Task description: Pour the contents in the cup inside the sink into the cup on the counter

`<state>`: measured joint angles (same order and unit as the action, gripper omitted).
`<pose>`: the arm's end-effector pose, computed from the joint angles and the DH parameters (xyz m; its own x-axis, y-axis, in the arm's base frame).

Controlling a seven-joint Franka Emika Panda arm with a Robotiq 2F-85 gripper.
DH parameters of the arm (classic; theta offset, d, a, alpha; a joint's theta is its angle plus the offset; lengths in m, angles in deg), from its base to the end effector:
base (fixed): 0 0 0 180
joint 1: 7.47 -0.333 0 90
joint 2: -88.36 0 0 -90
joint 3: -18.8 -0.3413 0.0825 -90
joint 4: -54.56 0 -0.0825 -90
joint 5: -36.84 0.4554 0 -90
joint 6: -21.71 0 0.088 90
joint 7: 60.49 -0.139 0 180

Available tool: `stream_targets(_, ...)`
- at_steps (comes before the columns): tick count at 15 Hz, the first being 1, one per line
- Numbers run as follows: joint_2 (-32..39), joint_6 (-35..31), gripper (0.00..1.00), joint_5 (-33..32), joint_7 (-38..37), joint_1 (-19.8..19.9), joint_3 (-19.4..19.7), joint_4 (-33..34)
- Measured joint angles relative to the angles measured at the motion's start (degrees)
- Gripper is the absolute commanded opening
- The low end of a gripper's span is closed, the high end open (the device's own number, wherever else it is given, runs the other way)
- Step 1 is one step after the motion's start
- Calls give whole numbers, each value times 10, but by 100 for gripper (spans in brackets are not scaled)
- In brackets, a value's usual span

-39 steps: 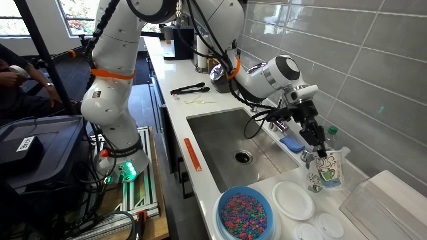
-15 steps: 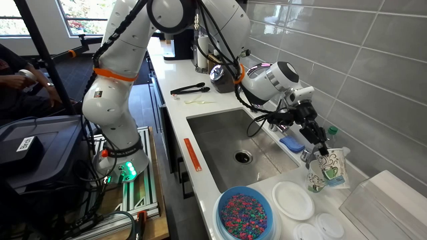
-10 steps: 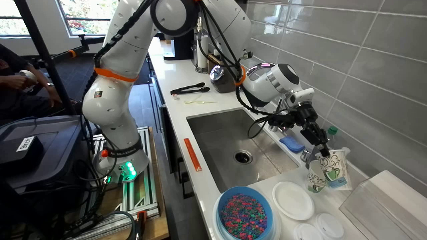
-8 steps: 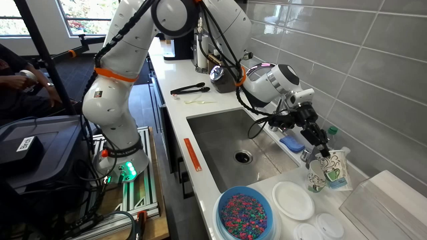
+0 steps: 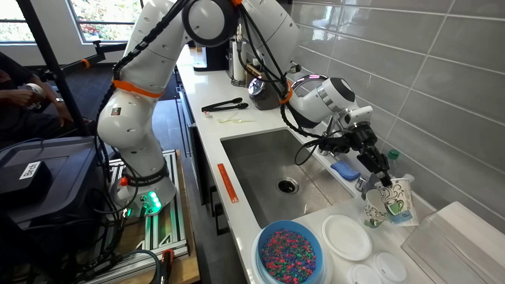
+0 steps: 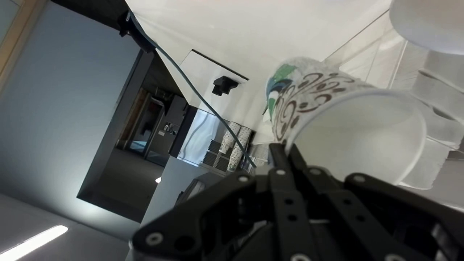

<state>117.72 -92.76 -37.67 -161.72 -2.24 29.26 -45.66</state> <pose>0.6881 -0.2720 0.2704 0.3664 -0.3671 0.8550 -0.9282 -0.0806 0.3632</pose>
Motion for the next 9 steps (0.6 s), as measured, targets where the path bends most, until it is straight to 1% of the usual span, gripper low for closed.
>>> stream_targets(9,12,16,1,-12,-8,-1,-1,14)
